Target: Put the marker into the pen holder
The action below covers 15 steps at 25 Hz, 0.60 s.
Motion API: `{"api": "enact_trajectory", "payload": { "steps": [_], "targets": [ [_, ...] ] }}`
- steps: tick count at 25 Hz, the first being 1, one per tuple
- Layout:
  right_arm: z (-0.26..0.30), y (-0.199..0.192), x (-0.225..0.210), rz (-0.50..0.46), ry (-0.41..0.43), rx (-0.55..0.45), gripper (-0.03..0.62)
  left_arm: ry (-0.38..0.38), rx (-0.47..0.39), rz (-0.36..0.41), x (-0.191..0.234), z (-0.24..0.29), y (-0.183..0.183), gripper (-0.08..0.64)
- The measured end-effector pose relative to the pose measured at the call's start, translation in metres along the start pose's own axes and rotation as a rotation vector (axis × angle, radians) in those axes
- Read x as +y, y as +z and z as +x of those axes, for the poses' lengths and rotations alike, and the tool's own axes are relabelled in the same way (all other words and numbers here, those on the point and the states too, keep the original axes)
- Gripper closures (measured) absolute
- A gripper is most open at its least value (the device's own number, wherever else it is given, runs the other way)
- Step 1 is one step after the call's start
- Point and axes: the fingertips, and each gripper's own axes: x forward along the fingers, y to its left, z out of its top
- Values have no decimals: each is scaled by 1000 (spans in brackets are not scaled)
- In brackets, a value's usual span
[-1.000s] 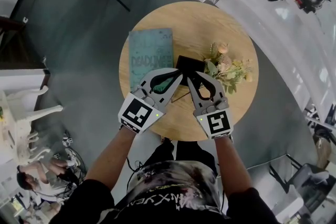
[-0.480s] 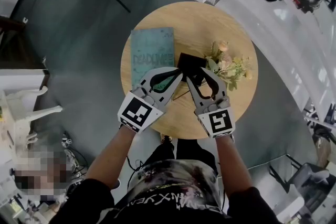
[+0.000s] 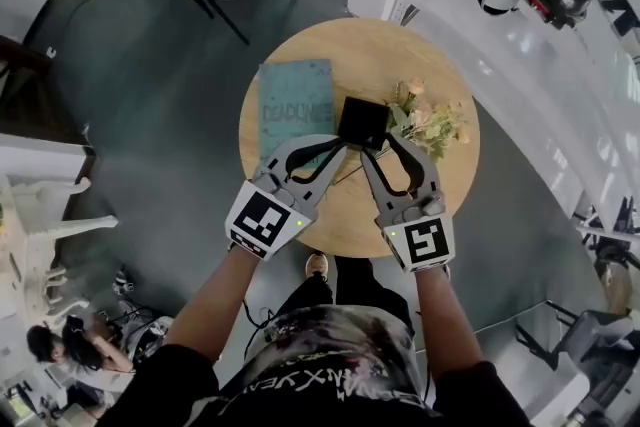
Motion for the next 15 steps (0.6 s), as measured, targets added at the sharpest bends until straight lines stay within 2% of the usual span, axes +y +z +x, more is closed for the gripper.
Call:
{"api": "enact_trajectory", "payload": {
  "steps": [2, 6, 11, 15],
  "targets": [
    [-15, 12, 10, -12, -2, 17, 439, -2, -5, 7, -10, -14, 9, 529],
    [-41, 51, 28, -38, -25, -72, 439, 1, -43, 5, -28, -44, 29, 529],
    [-83, 66, 69, -70, -15, -13, 439, -2, -70, 9, -59, -88, 44, 529],
    [-112, 88, 102, -87, -20, -80, 439, -11, -97, 17, -82, -123, 58, 529]
  ]
}}
